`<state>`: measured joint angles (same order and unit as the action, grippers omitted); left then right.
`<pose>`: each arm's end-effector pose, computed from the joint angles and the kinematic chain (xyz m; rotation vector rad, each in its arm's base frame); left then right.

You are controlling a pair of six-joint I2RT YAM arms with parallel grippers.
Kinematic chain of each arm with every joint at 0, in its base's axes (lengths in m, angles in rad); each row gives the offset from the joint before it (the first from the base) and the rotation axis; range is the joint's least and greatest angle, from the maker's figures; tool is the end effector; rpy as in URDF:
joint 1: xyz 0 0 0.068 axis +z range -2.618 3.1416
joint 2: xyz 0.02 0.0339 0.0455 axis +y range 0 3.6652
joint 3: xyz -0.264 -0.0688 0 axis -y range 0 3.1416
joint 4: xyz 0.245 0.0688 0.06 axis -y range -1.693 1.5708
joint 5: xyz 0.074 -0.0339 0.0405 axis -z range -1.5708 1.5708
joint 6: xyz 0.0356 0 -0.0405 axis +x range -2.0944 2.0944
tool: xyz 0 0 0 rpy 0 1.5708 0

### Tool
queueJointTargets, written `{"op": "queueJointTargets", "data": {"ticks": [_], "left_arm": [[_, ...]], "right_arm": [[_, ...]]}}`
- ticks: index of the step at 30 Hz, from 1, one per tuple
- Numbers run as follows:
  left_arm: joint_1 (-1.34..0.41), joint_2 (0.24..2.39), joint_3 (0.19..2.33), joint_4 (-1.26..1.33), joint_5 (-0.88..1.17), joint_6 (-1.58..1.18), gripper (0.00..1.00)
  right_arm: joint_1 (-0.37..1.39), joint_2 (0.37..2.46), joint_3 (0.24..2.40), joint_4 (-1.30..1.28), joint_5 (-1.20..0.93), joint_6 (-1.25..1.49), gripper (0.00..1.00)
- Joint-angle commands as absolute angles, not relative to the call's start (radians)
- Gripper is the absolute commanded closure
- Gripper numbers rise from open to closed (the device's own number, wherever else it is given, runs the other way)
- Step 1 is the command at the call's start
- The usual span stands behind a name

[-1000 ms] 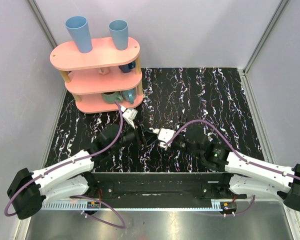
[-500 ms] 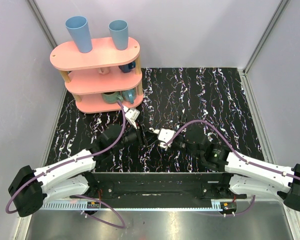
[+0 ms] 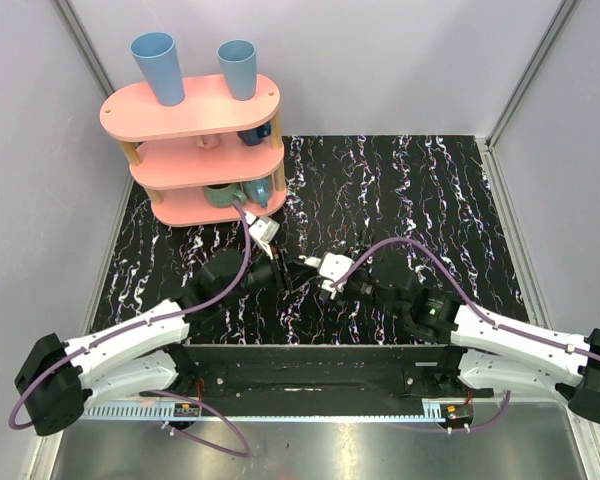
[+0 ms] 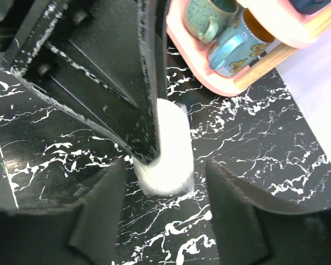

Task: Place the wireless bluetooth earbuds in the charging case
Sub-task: Pass from the right arm to the left, then pass from the left arm to the right

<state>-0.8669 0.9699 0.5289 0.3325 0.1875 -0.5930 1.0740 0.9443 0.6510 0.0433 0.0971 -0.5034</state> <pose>0.1414 -0.1768 0.2691 0.4035 1.7951 -1.2251 0.1094 0.1945 0.2869 -1.2493 1.3384 0.3147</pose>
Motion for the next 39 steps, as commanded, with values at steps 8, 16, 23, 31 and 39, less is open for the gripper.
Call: {"op": "queueJointTargets", "data": {"ticks": [8,16,23,31,39], "left_arm": [[-0.864,0.646,0.428,0.345,-0.06,-0.285,1.0],[-0.867,0.519,0.191,0.735,-0.014,-0.137,1.0],[-0.867,0.498,0.144,0.868,0.023,-0.032,1.0],[-0.868,0.592,0.152,1.003,0.119,-0.092,1.0],[-0.87,0.623,0.146,1.023,0.134,-0.118,1.0]], "right_arm": [[1.085,0.852,0.845,-0.069,0.216,0.061,0.03],[1.063,0.896,0.878,-0.036,0.281,0.84,0.02],[0.95,0.939,0.763,0.119,0.097,1.213,0.02],[0.911,1.066,0.687,0.389,-0.083,1.37,0.05],[0.911,1.149,0.706,0.474,-0.147,1.391,0.13]]}}
